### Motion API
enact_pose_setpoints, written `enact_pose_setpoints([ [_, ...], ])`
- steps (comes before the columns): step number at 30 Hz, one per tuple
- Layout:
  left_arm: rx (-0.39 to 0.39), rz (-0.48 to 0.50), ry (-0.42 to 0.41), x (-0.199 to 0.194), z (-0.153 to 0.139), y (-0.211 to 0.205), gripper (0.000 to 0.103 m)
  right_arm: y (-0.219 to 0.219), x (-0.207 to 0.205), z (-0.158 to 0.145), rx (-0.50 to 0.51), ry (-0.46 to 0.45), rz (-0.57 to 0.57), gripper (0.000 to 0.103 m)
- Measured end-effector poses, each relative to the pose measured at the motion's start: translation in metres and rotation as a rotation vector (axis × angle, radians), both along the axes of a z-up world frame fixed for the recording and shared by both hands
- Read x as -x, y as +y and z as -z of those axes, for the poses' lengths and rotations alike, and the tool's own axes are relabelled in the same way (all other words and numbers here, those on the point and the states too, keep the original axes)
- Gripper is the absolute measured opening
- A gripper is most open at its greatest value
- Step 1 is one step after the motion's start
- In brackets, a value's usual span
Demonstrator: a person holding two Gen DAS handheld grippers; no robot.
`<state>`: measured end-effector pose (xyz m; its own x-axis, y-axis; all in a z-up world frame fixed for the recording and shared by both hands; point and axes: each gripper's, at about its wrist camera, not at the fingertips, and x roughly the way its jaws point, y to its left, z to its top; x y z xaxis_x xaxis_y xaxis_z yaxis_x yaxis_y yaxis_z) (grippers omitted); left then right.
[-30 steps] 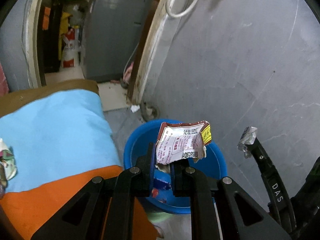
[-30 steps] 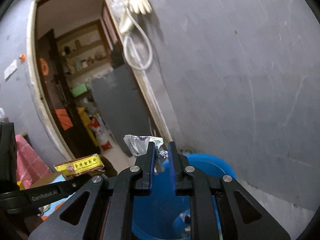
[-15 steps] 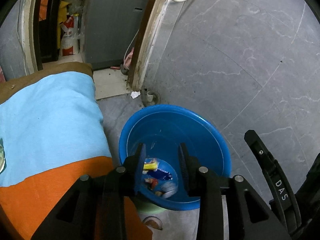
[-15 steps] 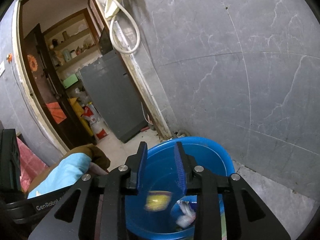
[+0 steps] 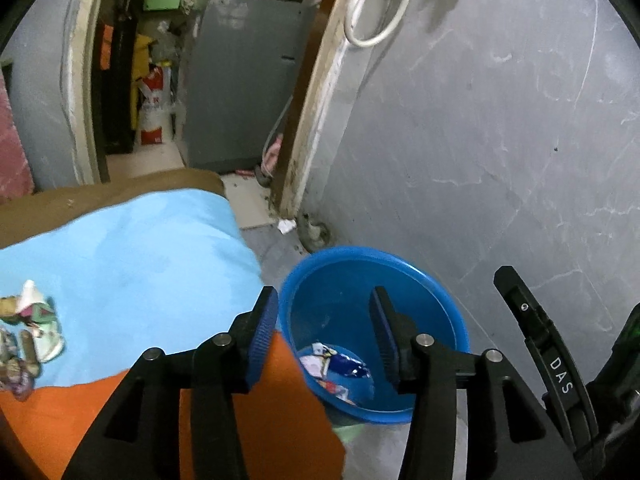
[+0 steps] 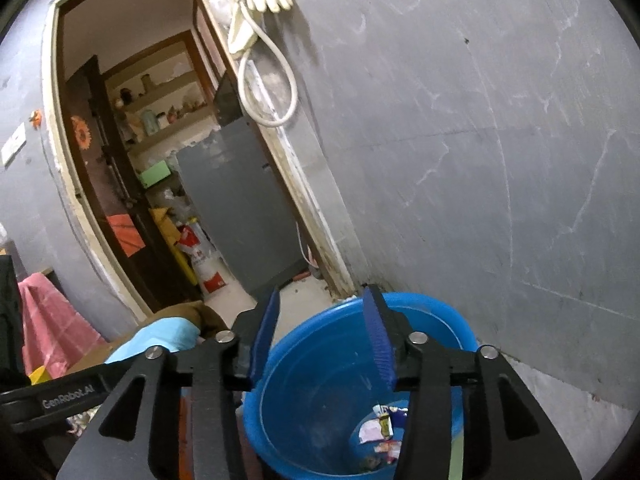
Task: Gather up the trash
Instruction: 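Lower both tools over the blue bucket and open them to drop wrappers, then move both tools back over the remaining trash on the blanket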
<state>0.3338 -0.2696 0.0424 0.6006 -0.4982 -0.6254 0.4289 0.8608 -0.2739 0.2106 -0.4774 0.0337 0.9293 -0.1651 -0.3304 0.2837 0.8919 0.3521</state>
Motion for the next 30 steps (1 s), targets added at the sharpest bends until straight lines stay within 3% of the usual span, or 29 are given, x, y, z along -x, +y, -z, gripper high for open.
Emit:
enact_pose_setpoints([
  [6, 0.01, -0.092, -0.107, 0.017, -0.014, 0.036, 0.066, 0.015, 0.003, -0.009, 0.049, -0.061, -0.035, 0.072],
  [9, 0.021, -0.153, -0.159, 0.026, -0.02, 0.059, 0.083, 0.026, 0.005, -0.014, 0.07, -0.104, -0.057, 0.08],
  [14, 0.023, -0.264, -0.263, 0.046, -0.027, 0.093, 0.099, 0.046, 0.008, -0.023, 0.111, -0.174, -0.102, 0.096],
  [16, 0.024, -0.311, -0.311, 0.056, -0.03, 0.11, 0.1, 0.057, 0.01, -0.026, 0.132, -0.209, -0.122, 0.103],
  [22, -0.002, -0.426, -0.426, 0.081, -0.035, 0.151, 0.101, 0.094, 0.018, -0.037, 0.215, -0.314, -0.197, 0.103],
  [30, -0.035, -0.525, -0.521, 0.111, -0.036, 0.199, 0.101, 0.139, 0.029, -0.045, 0.277, -0.42, -0.276, 0.103],
])
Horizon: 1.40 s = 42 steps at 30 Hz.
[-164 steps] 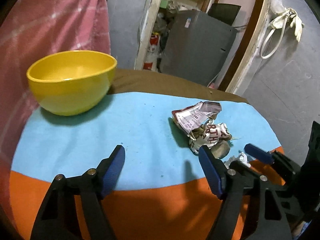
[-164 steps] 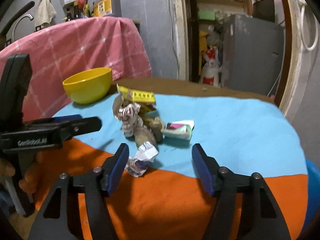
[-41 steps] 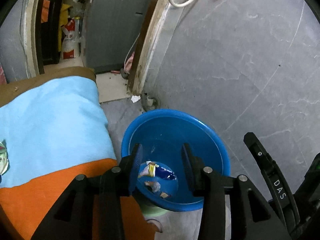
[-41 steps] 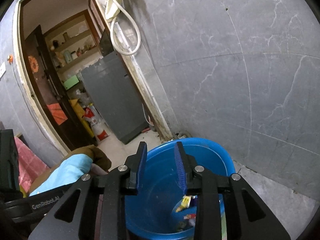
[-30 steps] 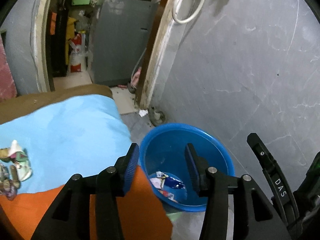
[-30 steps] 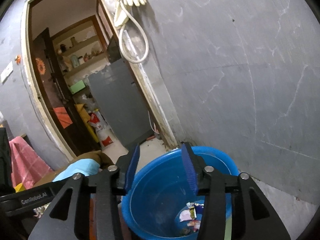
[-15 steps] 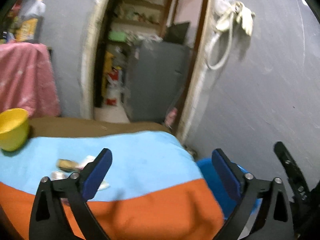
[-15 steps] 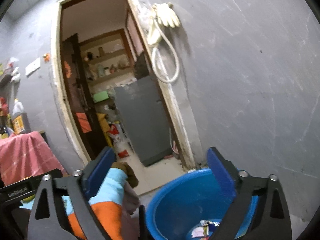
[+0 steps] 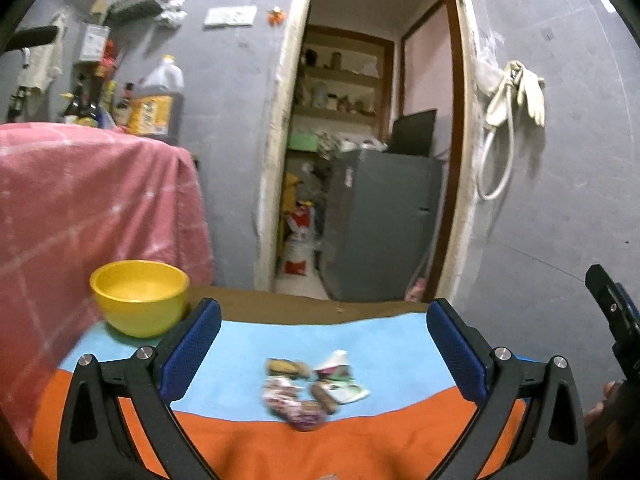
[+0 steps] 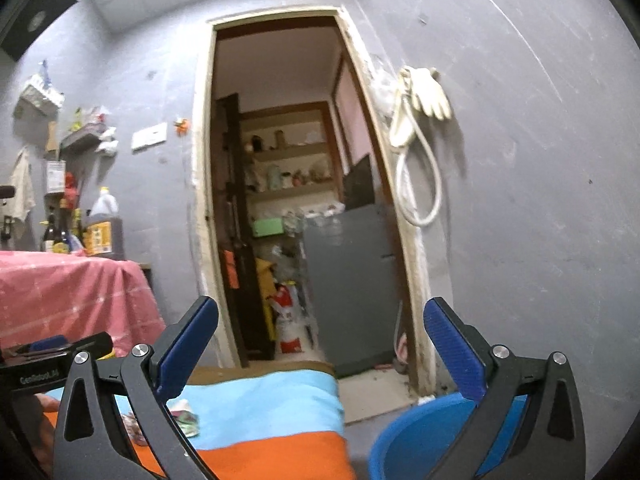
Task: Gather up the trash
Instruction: 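Move both tools back over the remaining trash on the blanket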
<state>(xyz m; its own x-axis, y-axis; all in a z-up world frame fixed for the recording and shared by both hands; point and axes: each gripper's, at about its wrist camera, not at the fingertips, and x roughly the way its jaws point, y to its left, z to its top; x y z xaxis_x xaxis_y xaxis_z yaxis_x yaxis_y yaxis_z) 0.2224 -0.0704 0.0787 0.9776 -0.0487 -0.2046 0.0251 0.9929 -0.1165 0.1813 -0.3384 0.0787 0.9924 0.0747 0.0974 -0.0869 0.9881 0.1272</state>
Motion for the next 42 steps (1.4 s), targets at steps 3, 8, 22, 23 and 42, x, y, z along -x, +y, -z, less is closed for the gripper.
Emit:
enact_pose_setpoints([
  [3, -0.012, -0.039, -0.034, 0.01, 0.001, 0.015, 0.101, 0.013, 0.002, 0.0, 0.016, -0.023, -0.03, 0.103],
  [8, -0.027, -0.088, -0.062, 0.02, 0.004, 0.037, 0.101, 0.04, 0.001, -0.001, 0.063, -0.046, -0.093, 0.103],
  [22, -0.042, -0.125, 0.007, 0.019, 0.023, 0.076, 0.101, 0.094, -0.021, 0.014, 0.208, 0.091, -0.221, 0.103],
  [23, -0.045, -0.12, 0.019, 0.016, 0.024, 0.078, 0.101, 0.095, -0.025, 0.016, 0.208, 0.121, -0.232, 0.103],
  [42, -0.011, 0.096, 0.364, -0.048, 0.06, 0.061, 0.093, 0.11, -0.089, 0.057, 0.256, 0.519, -0.299, 0.072],
])
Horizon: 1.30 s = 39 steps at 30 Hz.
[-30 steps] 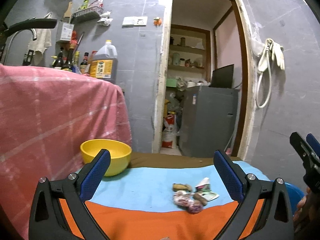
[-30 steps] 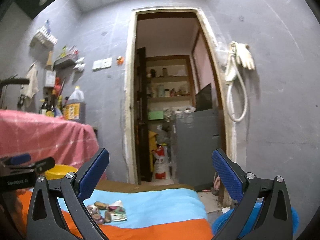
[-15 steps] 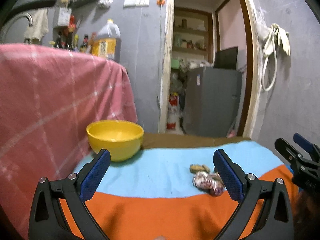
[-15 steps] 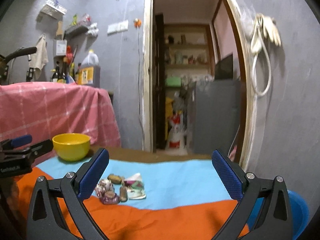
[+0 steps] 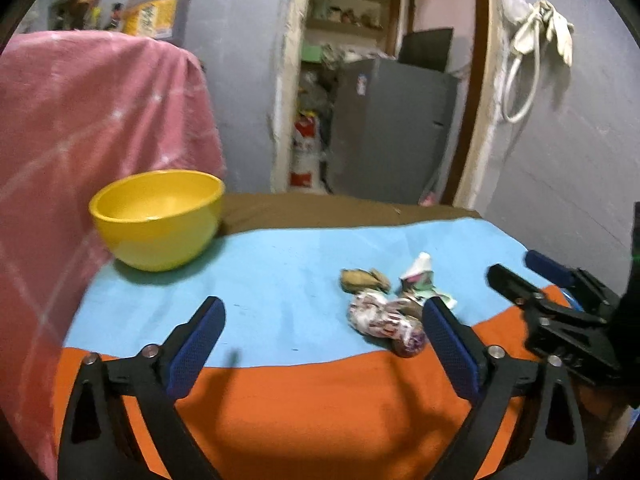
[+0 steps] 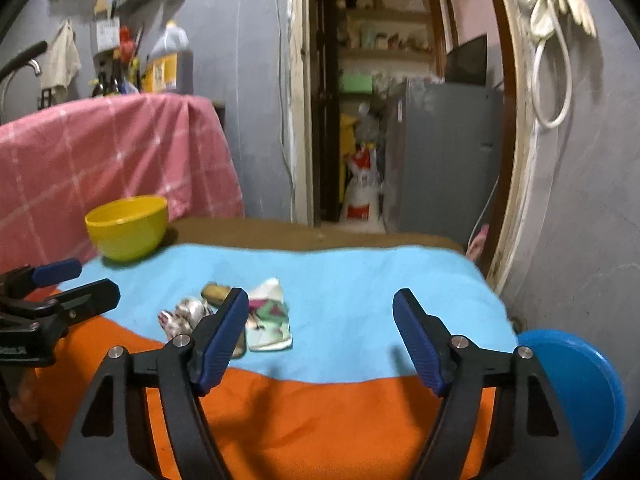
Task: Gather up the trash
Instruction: 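Move both tools back over the remaining trash on the blanket, then grasp a silver foil wrapper with the left tool while the right tool grasps a white-green paper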
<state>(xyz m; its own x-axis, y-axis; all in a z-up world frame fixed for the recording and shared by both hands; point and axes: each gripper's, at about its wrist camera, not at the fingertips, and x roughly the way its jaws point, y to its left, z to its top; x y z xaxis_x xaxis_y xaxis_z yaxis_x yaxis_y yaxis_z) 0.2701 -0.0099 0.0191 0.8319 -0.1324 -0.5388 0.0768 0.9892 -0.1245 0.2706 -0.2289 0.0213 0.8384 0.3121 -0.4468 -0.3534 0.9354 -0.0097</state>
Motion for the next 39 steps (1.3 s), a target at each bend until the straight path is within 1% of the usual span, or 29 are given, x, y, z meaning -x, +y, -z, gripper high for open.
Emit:
enact_pose_setpoints([
  [3, 0.024, 0.043, 0.054, -0.013, 0.005, -0.006, 0.081, 0.0, -0.007, 0.005, 0.001, 0.045, -0.003, 0.062],
  [4, 0.033, 0.054, 0.069, -0.017, 0.007, -0.007, 0.079, -0.001, -0.009, 0.007, -0.004, 0.061, -0.003, 0.061],
  [7, 0.053, 0.082, 0.118, -0.027, 0.013, -0.011, 0.07, -0.005, -0.014, 0.008, -0.025, 0.099, -0.009, 0.06],
  [9, 0.067, 0.093, 0.149, -0.033, 0.016, -0.013, 0.06, -0.005, -0.017, 0.009, -0.029, 0.122, -0.016, 0.06],
  [10, 0.075, 0.097, 0.166, -0.037, 0.018, -0.013, 0.058, -0.005, -0.019, 0.011, -0.025, 0.135, -0.019, 0.06],
  [12, 0.095, 0.105, 0.185, -0.04, 0.019, -0.013, 0.048, -0.002, -0.022, 0.012, -0.011, 0.153, -0.026, 0.059],
  [13, 0.11, 0.105, 0.195, -0.041, 0.02, -0.011, 0.044, -0.001, -0.023, 0.012, -0.002, 0.161, -0.029, 0.059],
  [15, 0.127, 0.106, 0.208, -0.043, 0.021, -0.009, 0.027, 0.003, -0.026, 0.014, 0.02, 0.179, -0.039, 0.059],
  [17, 0.135, 0.094, 0.215, -0.042, 0.022, -0.005, 0.022, 0.009, -0.029, 0.016, 0.052, 0.206, -0.05, 0.059],
  [23, 0.153, 0.064, 0.227, -0.042, 0.026, 0.0, 0.017, 0.027, -0.038, 0.025, 0.137, 0.276, -0.093, 0.053],
  [29, 0.209, 0.05, 0.245, -0.045, 0.031, 0.009, 0.015, 0.04, -0.039, 0.03, 0.202, 0.301, -0.133, 0.052],
  [31, 0.218, 0.047, 0.246, -0.045, 0.031, 0.011, 0.015, 0.04, -0.04, 0.031, 0.203, 0.311, -0.143, 0.052],
  [39, 0.217, 0.044, 0.249, -0.046, 0.029, 0.01, 0.015, 0.043, -0.047, 0.033, 0.213, 0.356, -0.156, 0.052],
])
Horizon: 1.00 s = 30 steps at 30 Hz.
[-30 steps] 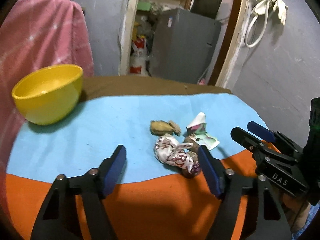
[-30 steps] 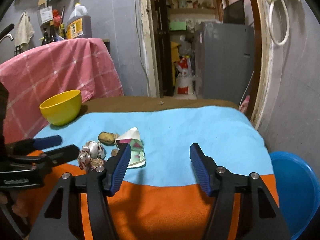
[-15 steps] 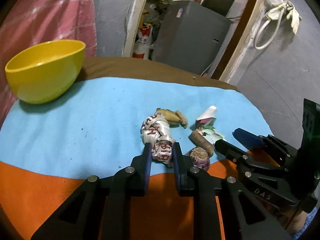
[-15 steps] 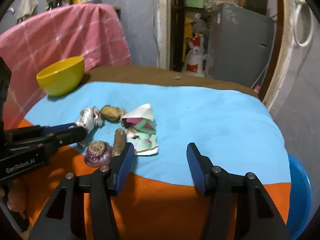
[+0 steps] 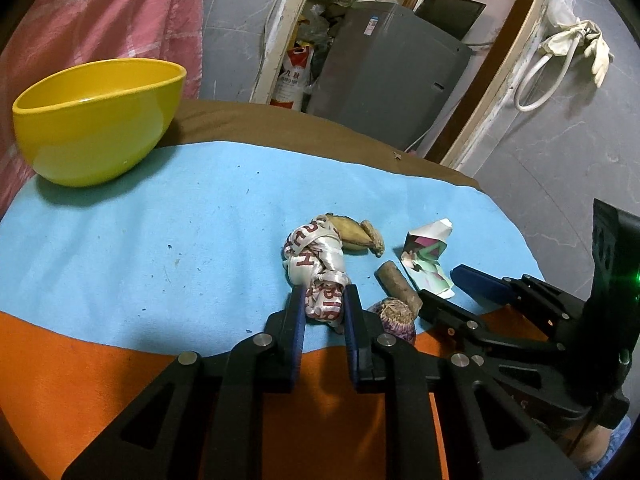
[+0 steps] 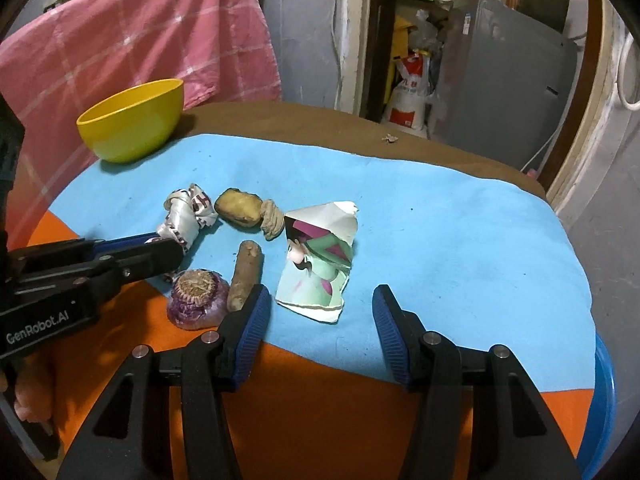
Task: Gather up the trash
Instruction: 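Grasp a silver foil wrapper with the left tool while the right tool grasps a white-green paper, then lift both held pieces and carry them toward the blue bucket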
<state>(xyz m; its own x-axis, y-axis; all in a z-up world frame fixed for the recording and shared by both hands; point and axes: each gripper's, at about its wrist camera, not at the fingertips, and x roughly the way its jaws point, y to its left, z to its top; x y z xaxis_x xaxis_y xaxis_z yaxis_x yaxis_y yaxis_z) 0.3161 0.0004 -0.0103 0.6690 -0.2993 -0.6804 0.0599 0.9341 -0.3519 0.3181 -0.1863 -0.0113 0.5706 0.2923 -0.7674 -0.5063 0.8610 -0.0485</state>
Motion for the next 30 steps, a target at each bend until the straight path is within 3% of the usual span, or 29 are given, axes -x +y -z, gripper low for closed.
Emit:
enact_pose_setpoints([
  [3, -0.001, 0.002, 0.0, -0.001, 0.0, 0.001, 0.015, 0.001, 0.0, 0.001, -0.003, 0.002, 0.001, 0.051],
  [7, 0.002, -0.001, -0.002, 0.001, 0.0, 0.002, 0.013, 0.0, 0.001, 0.0, -0.011, -0.005, -0.012, 0.032],
  [16, -0.01, -0.011, -0.029, 0.005, -0.001, 0.001, 0.009, 0.0, 0.012, -0.002, -0.039, -0.069, 0.022, 0.03],
  [30, -0.119, 0.003, -0.347, 0.051, -0.04, -0.027, 0.009, -0.035, 0.06, -0.044, -0.234, -0.441, 0.082, 0.03],
])
